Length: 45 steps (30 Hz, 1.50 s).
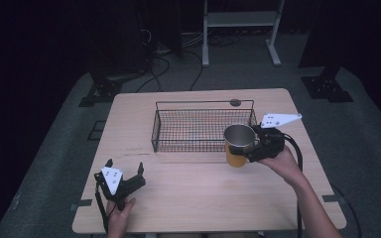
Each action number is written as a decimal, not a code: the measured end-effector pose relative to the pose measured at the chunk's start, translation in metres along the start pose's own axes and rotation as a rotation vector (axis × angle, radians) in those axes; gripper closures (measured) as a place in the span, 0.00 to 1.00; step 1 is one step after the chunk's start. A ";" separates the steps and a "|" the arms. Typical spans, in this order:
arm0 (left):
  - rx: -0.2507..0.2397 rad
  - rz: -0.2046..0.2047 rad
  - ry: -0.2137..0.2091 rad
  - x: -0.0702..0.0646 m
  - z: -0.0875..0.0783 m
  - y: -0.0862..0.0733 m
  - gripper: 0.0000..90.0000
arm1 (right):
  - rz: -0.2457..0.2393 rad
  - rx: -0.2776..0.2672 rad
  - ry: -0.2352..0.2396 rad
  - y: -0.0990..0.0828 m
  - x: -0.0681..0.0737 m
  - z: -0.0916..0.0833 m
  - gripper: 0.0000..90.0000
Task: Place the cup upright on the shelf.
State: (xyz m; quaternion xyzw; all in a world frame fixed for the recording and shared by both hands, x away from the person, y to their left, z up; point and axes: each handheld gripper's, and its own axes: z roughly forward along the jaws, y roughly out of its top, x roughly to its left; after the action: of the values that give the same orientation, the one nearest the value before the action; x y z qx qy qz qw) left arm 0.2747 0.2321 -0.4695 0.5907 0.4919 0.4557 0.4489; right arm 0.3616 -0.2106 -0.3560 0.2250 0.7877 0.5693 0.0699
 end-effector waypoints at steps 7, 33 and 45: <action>-0.003 -0.004 0.000 0.000 0.000 0.000 0.00 | 0.004 -0.001 0.008 0.010 -0.007 0.003 0.11; -0.001 -0.003 -0.002 0.001 0.000 0.000 0.00 | 0.025 -0.010 0.033 0.050 -0.035 0.023 0.11; 0.001 -0.005 -0.004 0.001 0.000 0.000 0.00 | 0.034 -0.005 0.040 0.068 -0.049 0.037 0.11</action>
State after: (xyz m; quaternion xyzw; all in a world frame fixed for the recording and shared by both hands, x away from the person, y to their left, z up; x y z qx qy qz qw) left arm 0.2747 0.2330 -0.4693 0.5905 0.4925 0.4532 0.4509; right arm 0.4370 -0.1826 -0.3124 0.2268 0.7836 0.5767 0.0449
